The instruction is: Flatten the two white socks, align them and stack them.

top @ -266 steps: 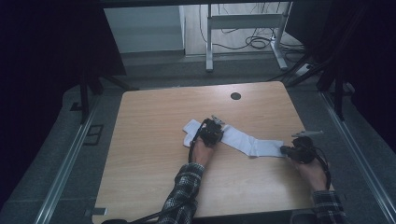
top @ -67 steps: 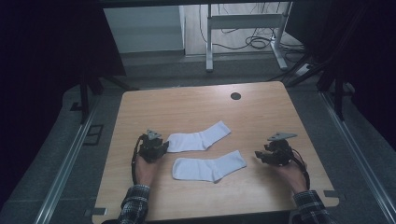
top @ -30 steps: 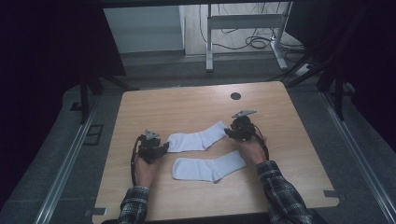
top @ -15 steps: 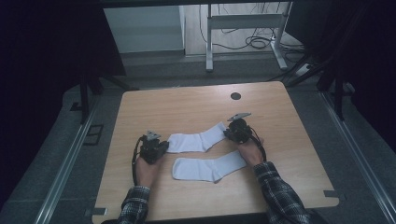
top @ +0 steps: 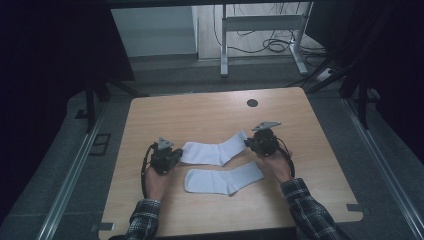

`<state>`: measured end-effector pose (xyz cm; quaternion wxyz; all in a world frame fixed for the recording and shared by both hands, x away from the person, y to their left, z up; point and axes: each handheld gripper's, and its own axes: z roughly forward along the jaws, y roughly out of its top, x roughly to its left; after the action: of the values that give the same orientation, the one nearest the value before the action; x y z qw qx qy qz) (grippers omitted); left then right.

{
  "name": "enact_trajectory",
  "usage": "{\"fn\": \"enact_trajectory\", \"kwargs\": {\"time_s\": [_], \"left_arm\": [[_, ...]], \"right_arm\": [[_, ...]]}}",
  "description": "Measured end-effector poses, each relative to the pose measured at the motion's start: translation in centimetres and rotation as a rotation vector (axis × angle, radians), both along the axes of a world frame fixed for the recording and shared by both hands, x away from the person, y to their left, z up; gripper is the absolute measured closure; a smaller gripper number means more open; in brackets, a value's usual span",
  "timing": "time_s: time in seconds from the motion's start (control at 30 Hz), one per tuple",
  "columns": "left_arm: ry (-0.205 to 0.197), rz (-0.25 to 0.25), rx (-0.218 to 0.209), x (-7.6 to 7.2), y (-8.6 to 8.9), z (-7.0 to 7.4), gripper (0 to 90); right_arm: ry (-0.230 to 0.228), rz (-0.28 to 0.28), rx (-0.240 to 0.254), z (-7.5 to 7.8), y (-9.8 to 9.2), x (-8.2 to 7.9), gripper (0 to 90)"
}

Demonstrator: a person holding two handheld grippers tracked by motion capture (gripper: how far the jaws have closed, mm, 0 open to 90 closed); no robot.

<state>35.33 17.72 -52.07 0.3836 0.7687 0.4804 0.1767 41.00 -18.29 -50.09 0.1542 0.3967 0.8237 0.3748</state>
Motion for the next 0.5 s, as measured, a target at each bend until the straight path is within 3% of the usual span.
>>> {"fn": "enact_trajectory", "kwargs": {"time_s": [0.3,0.5], "left_arm": [[-0.043,-0.040,-0.017,-1.5,-0.3,1.7,85.4],[-0.055,-0.059,-0.003,-2.6,-0.6,2.2,85.5]], "right_arm": [[-0.026,0.013,0.019,1.1,-1.4,-2.0,80.8],[-0.035,0.026,0.026,1.6,-2.2,-3.3,80.8]]}}
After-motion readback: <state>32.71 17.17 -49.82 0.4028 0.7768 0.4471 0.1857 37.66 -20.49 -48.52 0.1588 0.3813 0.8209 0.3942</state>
